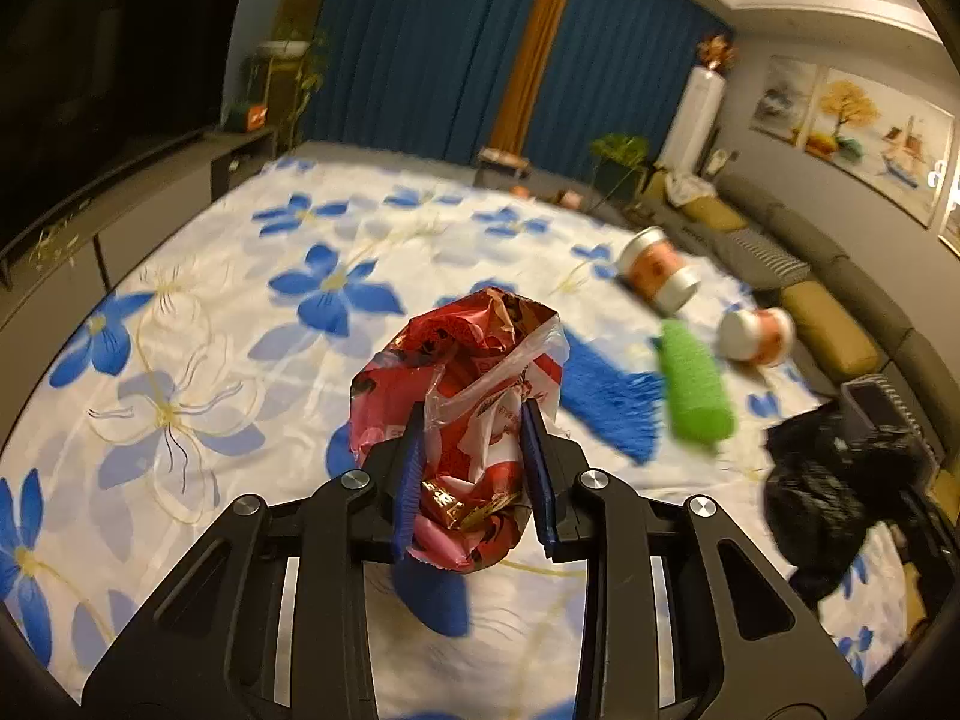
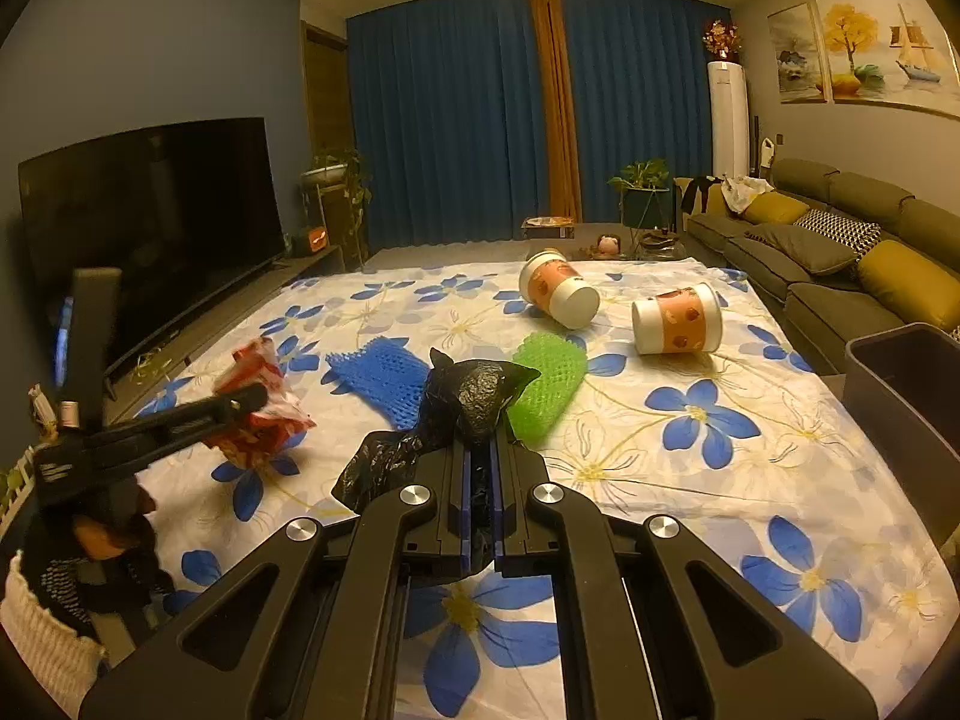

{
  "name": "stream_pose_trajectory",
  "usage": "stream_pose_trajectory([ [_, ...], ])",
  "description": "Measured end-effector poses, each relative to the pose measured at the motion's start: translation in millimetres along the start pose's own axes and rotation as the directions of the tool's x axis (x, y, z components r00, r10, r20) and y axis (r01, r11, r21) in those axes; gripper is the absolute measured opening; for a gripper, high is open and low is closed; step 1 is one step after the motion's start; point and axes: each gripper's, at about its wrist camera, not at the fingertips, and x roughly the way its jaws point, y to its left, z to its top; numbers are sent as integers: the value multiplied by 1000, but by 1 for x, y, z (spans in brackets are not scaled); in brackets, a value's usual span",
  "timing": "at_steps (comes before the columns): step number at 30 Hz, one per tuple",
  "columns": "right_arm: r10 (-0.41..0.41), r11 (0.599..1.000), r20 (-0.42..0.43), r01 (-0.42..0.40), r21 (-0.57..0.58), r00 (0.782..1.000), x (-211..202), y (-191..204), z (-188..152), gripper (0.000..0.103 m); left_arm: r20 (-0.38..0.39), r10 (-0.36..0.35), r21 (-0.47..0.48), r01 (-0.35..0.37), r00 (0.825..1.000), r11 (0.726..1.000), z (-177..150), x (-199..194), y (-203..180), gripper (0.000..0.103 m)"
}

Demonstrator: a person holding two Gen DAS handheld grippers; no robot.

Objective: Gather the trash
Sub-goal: 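Carry the red wrapper and black bag to the grey bin with both tools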

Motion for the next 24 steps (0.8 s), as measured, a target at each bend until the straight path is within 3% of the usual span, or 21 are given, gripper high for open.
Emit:
stream_pose_trajectory([
  [7,-31,1000,31,31,3,999,-19,-16,2,6,70,-44,64,40,997,997,-1,-38,-35,29],
  [24,-178,984,122,175,37,977,-74,-89,10,6,44,-129,162,120,991,979,-16,-39,-123,29],
])
